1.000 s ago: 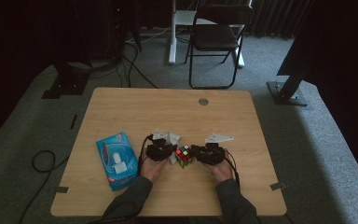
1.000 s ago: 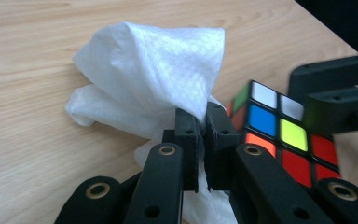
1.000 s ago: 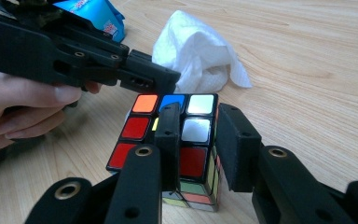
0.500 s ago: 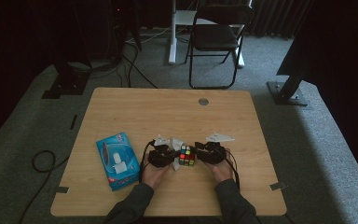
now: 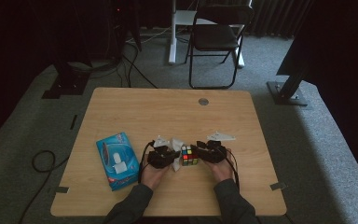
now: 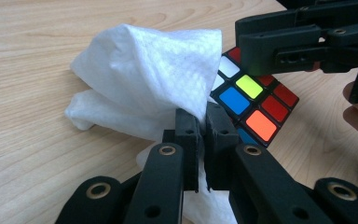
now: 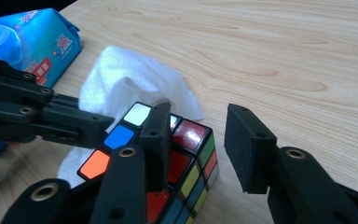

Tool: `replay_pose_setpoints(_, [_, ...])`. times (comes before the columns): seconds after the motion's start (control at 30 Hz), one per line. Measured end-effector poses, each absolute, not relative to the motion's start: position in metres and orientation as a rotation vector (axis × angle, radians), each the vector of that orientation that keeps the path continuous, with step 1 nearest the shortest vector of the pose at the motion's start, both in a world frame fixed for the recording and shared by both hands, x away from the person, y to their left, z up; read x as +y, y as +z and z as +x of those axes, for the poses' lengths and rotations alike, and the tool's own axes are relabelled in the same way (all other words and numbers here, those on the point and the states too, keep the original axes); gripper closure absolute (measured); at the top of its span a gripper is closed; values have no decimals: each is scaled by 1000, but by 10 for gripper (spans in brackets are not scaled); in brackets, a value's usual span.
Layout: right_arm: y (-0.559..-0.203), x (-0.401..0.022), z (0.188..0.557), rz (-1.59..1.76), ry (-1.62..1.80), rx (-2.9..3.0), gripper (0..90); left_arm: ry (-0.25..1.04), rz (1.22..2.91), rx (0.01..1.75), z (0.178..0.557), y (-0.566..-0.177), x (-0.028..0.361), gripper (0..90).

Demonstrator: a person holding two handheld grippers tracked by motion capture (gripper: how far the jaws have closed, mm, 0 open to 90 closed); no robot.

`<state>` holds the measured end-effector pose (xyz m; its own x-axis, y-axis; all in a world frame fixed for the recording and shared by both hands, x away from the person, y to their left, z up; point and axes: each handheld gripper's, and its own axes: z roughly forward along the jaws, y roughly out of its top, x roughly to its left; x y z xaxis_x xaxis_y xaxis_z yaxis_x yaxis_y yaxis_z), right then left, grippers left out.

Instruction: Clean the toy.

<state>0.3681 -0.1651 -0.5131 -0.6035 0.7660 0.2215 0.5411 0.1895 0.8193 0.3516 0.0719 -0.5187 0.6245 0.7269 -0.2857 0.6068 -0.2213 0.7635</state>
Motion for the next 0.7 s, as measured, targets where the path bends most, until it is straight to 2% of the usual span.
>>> replay_pose_setpoints(0.7, [-514, -166, 368, 1265, 1387, 2220, 593, 167, 1880, 1038, 362, -507, 72, 858])
